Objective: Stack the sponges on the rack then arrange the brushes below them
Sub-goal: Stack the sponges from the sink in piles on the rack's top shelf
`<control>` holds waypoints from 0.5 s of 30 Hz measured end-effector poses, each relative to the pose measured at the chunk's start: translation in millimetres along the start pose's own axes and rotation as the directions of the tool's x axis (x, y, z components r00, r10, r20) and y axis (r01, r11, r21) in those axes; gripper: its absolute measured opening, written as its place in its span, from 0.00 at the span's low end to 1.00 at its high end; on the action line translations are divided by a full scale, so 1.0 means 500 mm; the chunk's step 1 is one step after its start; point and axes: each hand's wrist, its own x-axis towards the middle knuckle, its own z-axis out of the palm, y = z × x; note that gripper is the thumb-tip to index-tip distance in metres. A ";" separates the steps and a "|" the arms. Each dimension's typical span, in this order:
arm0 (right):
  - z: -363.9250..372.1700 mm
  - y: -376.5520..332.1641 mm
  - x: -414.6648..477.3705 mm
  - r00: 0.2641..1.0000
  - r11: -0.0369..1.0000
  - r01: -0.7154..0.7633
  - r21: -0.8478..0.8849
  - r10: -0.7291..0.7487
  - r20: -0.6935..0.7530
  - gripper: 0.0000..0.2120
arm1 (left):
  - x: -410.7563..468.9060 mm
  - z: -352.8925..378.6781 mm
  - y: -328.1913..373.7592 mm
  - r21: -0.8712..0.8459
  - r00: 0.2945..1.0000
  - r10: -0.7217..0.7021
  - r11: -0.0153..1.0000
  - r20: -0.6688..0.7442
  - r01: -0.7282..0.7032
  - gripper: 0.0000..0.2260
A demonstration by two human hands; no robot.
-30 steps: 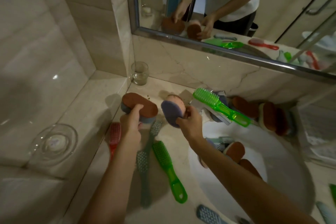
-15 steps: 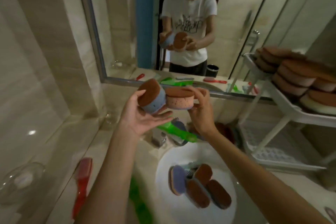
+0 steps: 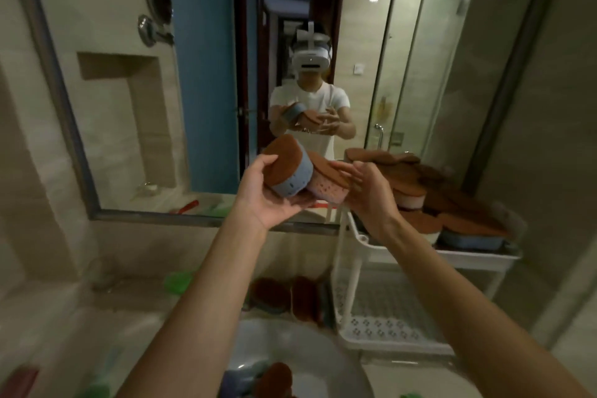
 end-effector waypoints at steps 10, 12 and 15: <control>-0.260 -0.080 0.022 0.967 0.995 -0.083 -0.049 0.069 -0.247 0.13 | 0.114 0.184 -0.145 -0.026 0.997 -0.067 0.998 -0.050 0.066 0.24; -0.304 -0.088 0.040 0.943 0.998 -0.056 0.011 0.057 -0.328 0.14 | 0.133 0.204 -0.150 -0.040 0.996 -0.063 0.997 -0.056 0.061 0.27; -0.360 -0.098 0.068 0.873 0.997 -0.056 0.055 0.076 -0.482 0.14 | 0.168 0.231 -0.154 -0.008 0.998 -0.046 0.999 -0.049 0.045 0.28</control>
